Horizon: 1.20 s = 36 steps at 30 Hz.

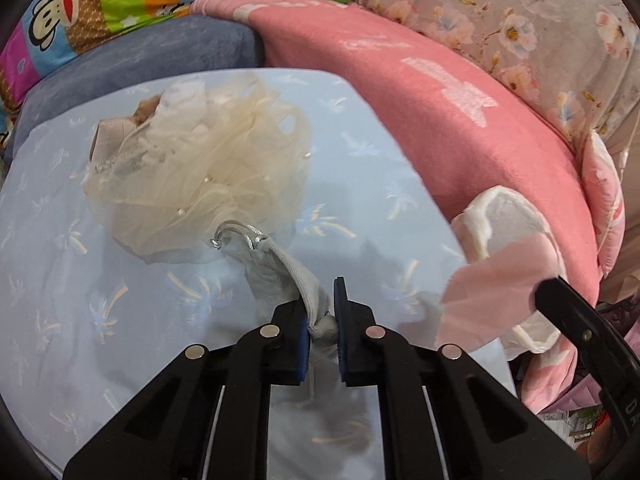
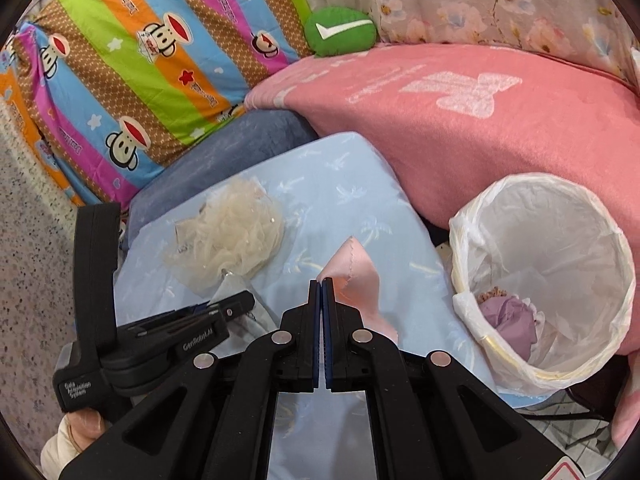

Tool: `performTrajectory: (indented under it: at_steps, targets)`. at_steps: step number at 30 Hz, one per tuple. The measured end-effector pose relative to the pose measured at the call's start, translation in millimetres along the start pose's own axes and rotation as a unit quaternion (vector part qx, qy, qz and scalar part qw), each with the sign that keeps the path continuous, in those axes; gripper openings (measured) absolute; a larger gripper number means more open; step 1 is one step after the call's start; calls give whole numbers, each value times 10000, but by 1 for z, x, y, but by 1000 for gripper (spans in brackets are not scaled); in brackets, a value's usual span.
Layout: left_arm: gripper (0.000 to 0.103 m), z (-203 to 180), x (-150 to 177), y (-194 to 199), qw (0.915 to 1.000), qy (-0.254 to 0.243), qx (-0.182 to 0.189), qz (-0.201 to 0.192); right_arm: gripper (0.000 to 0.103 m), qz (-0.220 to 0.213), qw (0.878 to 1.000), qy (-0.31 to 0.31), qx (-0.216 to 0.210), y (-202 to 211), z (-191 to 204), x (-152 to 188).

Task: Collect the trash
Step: 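Carry both swatches to the white bin and open both tools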

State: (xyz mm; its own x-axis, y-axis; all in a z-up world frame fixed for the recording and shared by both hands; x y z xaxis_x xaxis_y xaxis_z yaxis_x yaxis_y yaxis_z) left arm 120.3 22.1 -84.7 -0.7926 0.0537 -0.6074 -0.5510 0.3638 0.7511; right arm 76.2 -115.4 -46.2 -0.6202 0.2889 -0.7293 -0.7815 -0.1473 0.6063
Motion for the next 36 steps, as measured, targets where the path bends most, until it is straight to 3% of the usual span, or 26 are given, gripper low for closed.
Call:
performTrajectory:
  at_steps: [12, 19, 36]
  targets:
    - [10, -53, -29, 46, 9958, -402, 557, -607, 1, -773, 9968, -157, 140, 60, -19, -42]
    - [10, -85, -43, 58, 9914, -672, 813, -774, 1, -1150, 9924, -272, 330, 87, -45, -63]
    - [11, -193, -54, 28, 9740, -1459, 1640, -568, 1, -1494, 9815, -738, 943, 121, -129, -79]
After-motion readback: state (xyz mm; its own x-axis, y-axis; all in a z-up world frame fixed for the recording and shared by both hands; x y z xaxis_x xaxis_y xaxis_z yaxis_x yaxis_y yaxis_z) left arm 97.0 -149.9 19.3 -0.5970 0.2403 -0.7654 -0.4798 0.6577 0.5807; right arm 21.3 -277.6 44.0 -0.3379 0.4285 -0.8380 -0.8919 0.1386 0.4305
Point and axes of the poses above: each gripper's, at about its wrist camera, not at the fingertips, and y roughly against the way its jaws point, z to its left, x to its underside, the point moved 3 cm from there along -y, roughly the way its jaws point, and after that the axes turned 5 degrees about -z, right-handed, at the moved point
